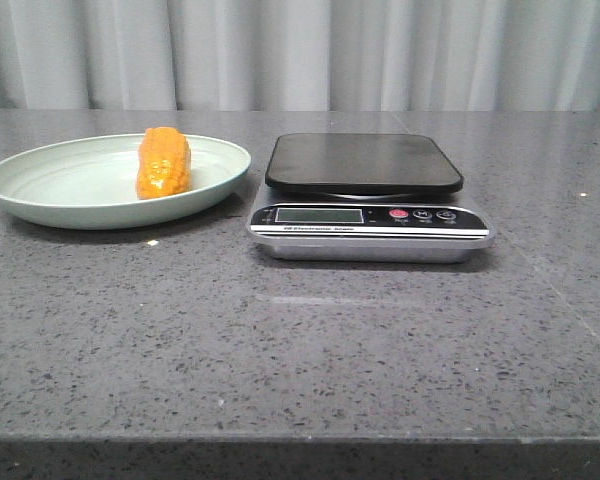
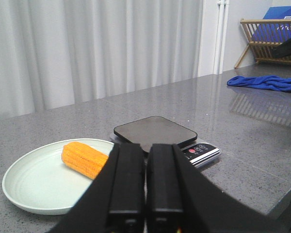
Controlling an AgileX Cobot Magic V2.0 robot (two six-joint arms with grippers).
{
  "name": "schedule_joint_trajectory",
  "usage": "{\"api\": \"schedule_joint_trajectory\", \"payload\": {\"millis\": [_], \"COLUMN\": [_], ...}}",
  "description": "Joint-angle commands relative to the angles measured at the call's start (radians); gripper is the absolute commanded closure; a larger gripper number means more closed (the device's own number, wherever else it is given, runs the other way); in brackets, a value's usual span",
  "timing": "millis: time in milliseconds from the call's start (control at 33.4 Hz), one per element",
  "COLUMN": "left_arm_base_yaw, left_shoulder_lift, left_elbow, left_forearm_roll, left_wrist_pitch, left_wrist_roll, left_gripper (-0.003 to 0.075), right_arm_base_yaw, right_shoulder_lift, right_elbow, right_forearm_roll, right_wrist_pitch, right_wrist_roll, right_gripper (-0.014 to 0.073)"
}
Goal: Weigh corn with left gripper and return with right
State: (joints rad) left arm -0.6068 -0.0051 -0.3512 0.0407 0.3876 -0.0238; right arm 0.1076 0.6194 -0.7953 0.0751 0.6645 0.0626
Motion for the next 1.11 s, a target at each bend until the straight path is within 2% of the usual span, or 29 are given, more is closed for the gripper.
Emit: {"api": "schedule_joint_trajectory", "payload": {"millis": [0, 300, 450, 1079], "left_arm_base_yaw": [-0.001, -0.001, -0.001, -0.001], "left_shoulder_lift": [-0.018, -0.018, -0.018, -0.018], "left_elbow": [-0.025, -0.025, -0.025, -0.025], "left_forearm_roll": [-0.009, -0.009, -0.009, -0.009], "left_wrist_pitch": [-0.072, -0.072, -0.076, -0.076], "left_wrist_roll": [-0.002, -0.002, -0.002, -0.002], "left_gripper": [0.0587, 0.0588, 0.0587, 0.0588], "right_arm_base_yaw": [0.001, 0.001, 0.001, 0.001], "right_shoulder_lift": [-0.148, -0.552, -0.647, -0.637], "right_elbow": [0.066, 0.383, 0.522, 0.569], "right_forearm_roll": [0.008, 0.008, 0.001, 0.001], "right_wrist_pitch": [-0.154, -0.419, -0.584, -0.585], "right_wrist_roll": [-0.018, -0.047, -0.047, -0.047], "right_gripper": [0.0445, 0.0445, 0.0445, 0.0445]}}
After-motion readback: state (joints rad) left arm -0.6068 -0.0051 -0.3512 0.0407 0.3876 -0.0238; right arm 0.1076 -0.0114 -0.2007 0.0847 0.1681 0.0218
